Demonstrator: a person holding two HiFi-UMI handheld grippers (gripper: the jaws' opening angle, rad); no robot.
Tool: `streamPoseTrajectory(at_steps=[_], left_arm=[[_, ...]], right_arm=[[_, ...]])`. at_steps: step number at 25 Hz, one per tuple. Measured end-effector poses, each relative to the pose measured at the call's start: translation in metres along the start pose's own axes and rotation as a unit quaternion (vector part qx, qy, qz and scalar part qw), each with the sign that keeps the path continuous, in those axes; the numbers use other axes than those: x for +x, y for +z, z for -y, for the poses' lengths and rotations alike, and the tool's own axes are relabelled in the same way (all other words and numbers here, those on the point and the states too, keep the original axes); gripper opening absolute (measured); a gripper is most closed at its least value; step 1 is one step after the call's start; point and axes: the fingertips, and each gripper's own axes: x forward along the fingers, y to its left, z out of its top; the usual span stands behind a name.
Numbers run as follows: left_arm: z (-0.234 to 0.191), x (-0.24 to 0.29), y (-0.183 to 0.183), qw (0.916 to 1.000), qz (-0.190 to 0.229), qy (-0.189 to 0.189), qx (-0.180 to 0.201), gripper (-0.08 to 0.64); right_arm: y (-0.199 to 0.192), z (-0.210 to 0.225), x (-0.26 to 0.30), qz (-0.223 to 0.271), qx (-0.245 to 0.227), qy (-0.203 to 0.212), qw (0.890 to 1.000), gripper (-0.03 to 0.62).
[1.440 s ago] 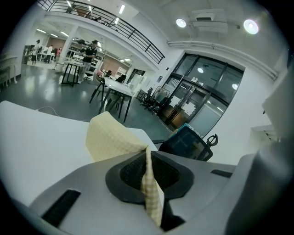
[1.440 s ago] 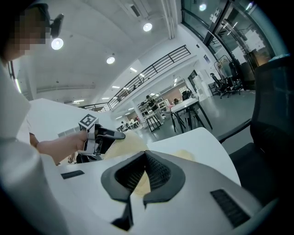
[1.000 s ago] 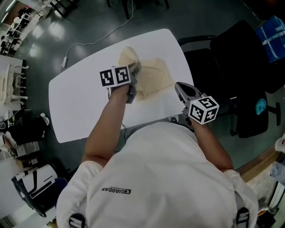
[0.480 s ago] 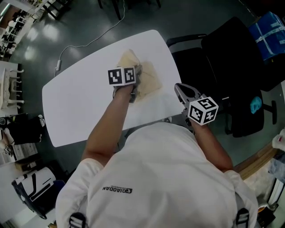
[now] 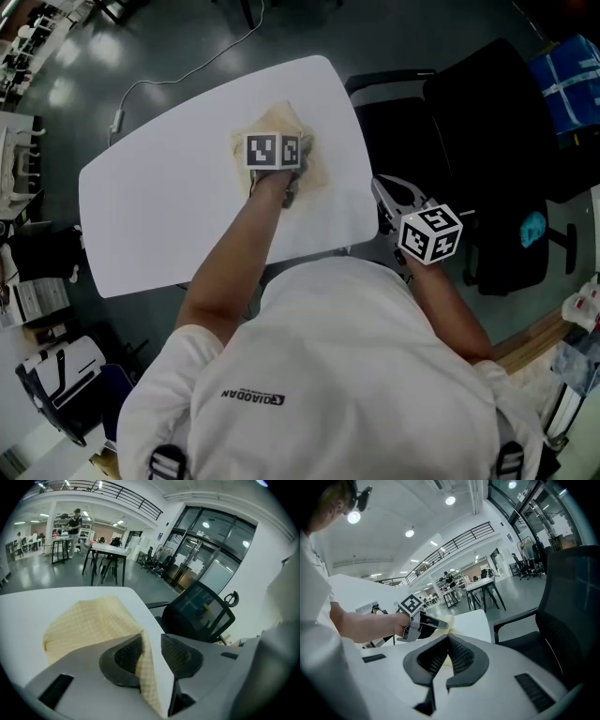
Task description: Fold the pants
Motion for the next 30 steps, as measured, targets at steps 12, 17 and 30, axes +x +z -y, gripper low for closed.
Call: streamPoseTrajectory(at_steps=[12, 17, 30], left_arm=[[0.052, -0.03, 0.01, 0.996, 0.052, -0.056, 0.046, 0.116], [0.042, -0.052, 0.008, 0.9951, 0.081, -0.039, 0.041, 0.08], [0.024, -0.138, -0.007, 0.988, 0.148, -0.004, 0.044, 0.028]], right_arm=[[0.01, -0.015, 0.019, -0.004, -0.018, 0.045, 0.999, 0.017], [0.009, -0.023, 0.025, -0.007, -0.026, 0.063, 0.998, 0.017], [0.028, -0.071, 0.043, 0.03, -0.064, 0.124, 0.99, 0.017]])
